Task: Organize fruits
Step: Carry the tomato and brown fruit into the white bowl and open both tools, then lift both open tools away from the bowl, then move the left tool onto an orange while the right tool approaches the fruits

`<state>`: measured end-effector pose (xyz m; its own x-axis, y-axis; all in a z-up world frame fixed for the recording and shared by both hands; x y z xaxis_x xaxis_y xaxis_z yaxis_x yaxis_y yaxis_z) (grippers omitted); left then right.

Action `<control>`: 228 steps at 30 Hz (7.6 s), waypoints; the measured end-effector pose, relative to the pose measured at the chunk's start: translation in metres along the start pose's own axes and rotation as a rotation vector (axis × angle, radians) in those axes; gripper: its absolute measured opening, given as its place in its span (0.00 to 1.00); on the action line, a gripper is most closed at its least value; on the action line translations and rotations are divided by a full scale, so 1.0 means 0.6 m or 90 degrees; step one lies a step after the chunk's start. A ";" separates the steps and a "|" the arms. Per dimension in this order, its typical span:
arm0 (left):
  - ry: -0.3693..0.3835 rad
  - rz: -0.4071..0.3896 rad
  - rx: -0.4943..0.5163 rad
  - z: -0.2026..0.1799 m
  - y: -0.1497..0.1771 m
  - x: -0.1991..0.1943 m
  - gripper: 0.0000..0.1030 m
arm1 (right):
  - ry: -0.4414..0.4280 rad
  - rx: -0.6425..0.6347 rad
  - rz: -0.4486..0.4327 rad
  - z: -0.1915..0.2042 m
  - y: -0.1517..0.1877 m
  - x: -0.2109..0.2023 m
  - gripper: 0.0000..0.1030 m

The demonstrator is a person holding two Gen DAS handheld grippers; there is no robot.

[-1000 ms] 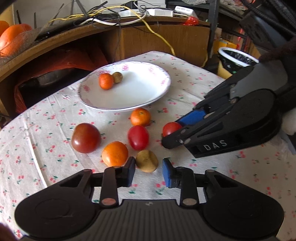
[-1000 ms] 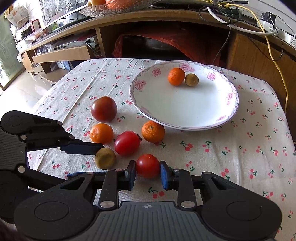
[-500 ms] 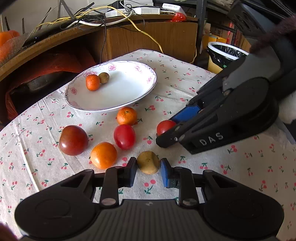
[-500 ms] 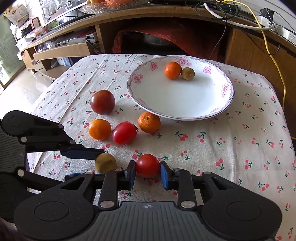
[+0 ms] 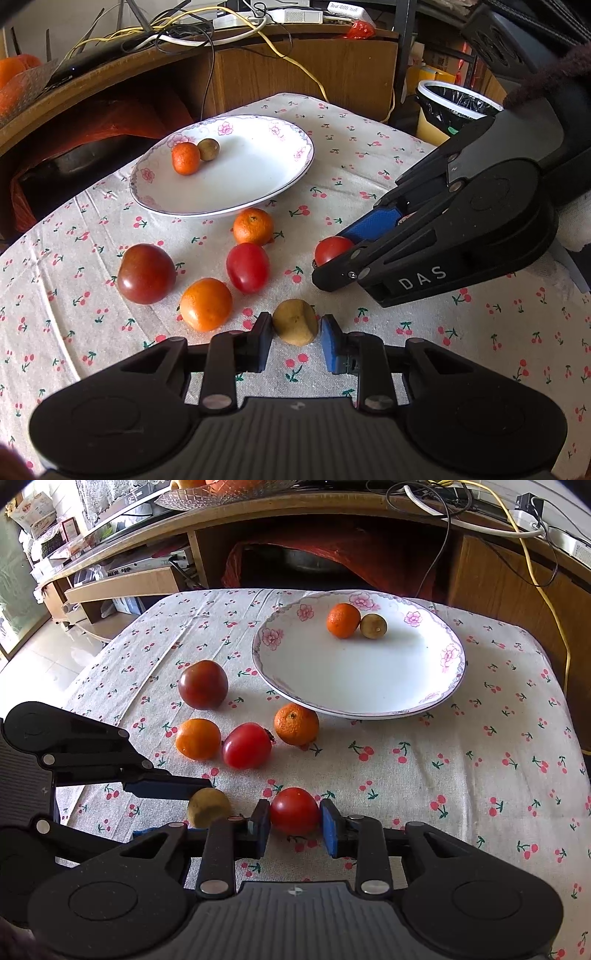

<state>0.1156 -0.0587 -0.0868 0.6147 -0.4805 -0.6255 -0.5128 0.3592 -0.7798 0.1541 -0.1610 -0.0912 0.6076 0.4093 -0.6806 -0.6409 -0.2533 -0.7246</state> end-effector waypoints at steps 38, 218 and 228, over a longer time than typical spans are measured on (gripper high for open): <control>-0.034 -0.057 -0.027 0.045 -0.104 0.008 0.34 | 0.045 0.063 -0.055 -0.033 -0.069 -0.014 0.22; -0.060 0.000 -0.002 0.088 -0.026 0.018 0.40 | 0.036 0.036 -0.013 0.014 -0.040 0.015 0.33; -0.050 0.005 -0.003 0.081 -0.021 0.009 0.39 | 0.032 0.064 -0.005 0.004 -0.037 0.018 0.33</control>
<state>0.1546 -0.0269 -0.0819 0.6561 -0.4128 -0.6318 -0.5203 0.3589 -0.7749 0.1737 -0.1492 -0.0821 0.6338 0.3659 -0.6814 -0.6785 -0.1600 -0.7170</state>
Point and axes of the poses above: each gripper's, at about its wrist camera, not at the fingertips, and x roughly the way its jaws point, z to its left, y to its underside, the point moved 5 cm from there along x, roughly the way its jaws point, and after that the axes turned 13 degrees about -z, right-handed, at the moved point
